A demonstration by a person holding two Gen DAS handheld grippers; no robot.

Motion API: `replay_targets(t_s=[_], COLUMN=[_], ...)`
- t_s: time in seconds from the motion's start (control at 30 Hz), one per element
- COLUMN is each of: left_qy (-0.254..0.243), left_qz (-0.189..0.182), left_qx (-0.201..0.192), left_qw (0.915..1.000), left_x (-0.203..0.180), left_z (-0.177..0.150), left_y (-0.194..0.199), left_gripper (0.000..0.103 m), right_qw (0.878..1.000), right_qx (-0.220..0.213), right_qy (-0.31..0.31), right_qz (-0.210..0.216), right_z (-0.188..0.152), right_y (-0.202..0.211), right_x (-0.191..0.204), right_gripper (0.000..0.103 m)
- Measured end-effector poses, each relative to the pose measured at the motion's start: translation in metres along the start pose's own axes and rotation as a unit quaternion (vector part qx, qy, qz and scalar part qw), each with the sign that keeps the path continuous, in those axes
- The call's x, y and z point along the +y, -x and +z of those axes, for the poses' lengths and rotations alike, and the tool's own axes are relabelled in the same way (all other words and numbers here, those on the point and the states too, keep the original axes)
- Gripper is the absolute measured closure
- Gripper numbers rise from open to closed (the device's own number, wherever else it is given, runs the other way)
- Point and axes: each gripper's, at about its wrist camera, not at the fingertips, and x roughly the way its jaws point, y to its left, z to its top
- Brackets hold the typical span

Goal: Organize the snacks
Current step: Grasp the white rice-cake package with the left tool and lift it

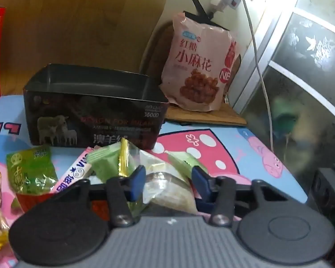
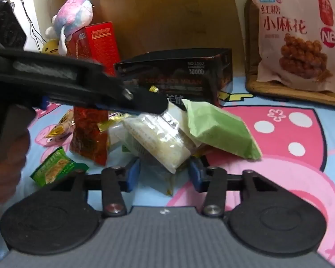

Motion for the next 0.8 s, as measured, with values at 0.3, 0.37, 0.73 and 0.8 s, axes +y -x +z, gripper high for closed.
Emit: replay_targets(t_s=[0.3, 0.37, 0.73, 0.8], left_qy=[0.010, 0.002, 0.016, 0.001], left_qz=[-0.108, -0.092, 0.008, 0.016], left_qx=[0.051, 0.023, 0.024, 0.037], left_qw=[0.9928, 0.9955, 0.9996, 0.9992], left_x=[-0.019, -0.020, 0.004, -0.001], left_z=[-0.061, -0.056, 0.000, -0.005], left_y=[0.048, 0.061, -0.002, -0.010], left_gripper=[0.074, 0.062, 0.036, 0.041], right_qw=[0.998, 0.999, 0.999, 0.997], right_qx=[-0.008, -0.005, 0.038, 0.057], right_qy=[0.025, 0.034, 0.035, 0.048], right_qz=[0.051, 0.042, -0.001, -0.006], right_z=[-0.022, -0.026, -0.010, -0.006], right_y=[0.048, 0.056, 0.016, 0.007], right_x=[0.017, 0.016, 0.013, 0.014], right_gripper=[0.087, 0.087, 0.027, 0.025])
